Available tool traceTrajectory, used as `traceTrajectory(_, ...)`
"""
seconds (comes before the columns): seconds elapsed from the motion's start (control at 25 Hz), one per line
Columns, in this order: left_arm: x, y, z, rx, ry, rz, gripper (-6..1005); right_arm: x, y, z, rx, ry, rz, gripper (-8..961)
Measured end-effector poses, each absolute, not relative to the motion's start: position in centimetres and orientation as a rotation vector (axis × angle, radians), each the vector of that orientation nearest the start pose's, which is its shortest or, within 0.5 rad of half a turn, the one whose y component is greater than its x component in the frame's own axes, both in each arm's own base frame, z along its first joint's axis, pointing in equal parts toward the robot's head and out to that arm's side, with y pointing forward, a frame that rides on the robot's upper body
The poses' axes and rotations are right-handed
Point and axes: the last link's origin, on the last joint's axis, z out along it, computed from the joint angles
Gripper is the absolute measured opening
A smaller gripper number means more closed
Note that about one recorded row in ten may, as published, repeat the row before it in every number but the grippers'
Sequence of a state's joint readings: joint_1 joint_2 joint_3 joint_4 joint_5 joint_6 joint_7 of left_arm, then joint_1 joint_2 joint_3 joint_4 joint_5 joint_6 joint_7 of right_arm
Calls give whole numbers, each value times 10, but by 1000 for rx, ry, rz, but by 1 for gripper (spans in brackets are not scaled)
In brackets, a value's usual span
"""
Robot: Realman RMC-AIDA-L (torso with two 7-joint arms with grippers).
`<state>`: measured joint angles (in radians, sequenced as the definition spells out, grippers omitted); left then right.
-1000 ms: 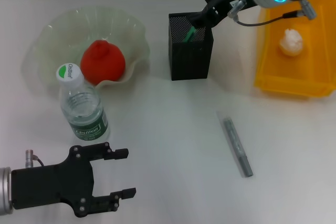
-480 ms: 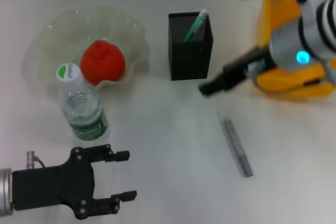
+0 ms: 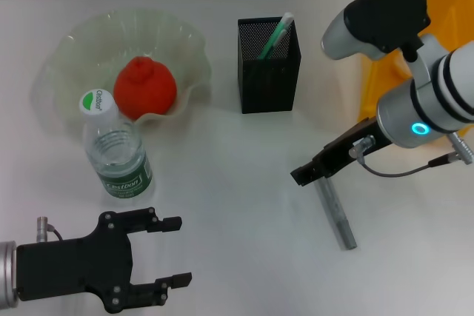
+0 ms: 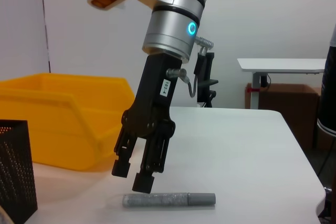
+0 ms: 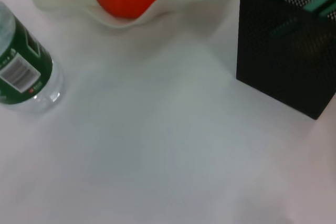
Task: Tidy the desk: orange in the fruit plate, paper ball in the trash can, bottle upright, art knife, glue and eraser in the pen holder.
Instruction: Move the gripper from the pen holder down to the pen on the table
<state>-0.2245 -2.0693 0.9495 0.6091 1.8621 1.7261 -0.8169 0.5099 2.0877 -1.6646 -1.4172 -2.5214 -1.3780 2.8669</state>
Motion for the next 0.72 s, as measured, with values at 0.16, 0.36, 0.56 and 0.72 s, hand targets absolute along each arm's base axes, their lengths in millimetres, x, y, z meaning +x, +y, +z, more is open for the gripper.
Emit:
traceTrajectory(0.16,-308,213,-27,-2870,-134,-755,699,166,330,-52,-2543,1087,-388,774)
traceTrajectory(0.36,-308,213,-27,-2873,-133,-755,699,173,330,-56,-2535,1113,-407,773)
traceTrajectory(0.56,-308,214,-29,-2878,-139,-760,699,177,331,-59,-2529,1126,-417,773)
traceTrajectory(0.72,-307,214,-29,-2878,-139,-761,699,179,331,-59,-2525,1121,-437,743)
